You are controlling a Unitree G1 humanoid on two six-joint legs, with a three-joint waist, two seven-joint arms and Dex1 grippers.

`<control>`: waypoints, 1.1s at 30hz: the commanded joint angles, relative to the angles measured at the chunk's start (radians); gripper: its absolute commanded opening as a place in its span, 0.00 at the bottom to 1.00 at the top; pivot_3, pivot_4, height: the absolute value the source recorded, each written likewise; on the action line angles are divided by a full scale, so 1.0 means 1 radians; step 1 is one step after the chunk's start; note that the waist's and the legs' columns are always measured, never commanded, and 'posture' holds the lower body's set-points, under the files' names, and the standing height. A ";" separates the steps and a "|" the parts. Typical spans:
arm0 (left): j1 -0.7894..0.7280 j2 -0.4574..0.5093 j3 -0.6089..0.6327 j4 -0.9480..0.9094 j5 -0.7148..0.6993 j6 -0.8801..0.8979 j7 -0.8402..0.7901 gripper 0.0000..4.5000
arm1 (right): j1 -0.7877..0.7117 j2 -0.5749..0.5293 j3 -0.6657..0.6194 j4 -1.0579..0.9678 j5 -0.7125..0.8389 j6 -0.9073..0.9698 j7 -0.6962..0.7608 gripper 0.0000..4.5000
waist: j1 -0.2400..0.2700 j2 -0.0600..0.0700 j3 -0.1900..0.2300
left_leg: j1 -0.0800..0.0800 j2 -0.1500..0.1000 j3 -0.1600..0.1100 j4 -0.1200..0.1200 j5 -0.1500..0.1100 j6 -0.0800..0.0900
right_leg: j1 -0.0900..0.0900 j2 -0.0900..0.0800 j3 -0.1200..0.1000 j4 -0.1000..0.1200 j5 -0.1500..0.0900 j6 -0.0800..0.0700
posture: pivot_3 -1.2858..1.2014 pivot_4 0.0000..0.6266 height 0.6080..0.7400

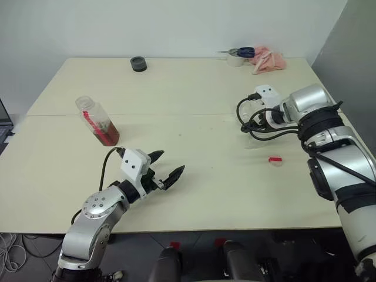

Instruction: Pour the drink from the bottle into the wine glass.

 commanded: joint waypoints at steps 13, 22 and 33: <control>0.040 -0.003 0.025 -0.084 -0.010 0.002 0.042 1.00 | -0.043 0.061 -0.035 0.172 -0.131 -0.217 0.018 0.78 | -0.005 0.000 0.000 | 0.001 0.000 0.000 0.000 0.000 0.000 | 0.000 0.000 0.000 0.001 0.000 0.000 | 0.52 0.24 1.00; 0.029 0.001 0.021 -0.084 -0.013 0.007 0.043 1.00 | -0.052 0.067 -0.076 0.183 -0.140 -0.243 0.005 0.10 | -0.006 0.000 0.000 | 0.002 0.001 0.000 0.000 0.000 0.000 | 0.000 0.001 0.000 0.001 0.001 -0.001 | 0.52 0.24 1.00; 0.122 -0.012 0.048 -0.146 -0.052 0.046 0.064 1.00 | -0.063 0.138 -0.260 0.128 -0.004 -0.430 0.009 0.04 | -0.014 0.001 0.000 | 0.001 0.001 0.001 0.000 0.000 0.000 | 0.000 0.001 0.001 0.000 0.001 -0.001 | 0.52 0.24 1.00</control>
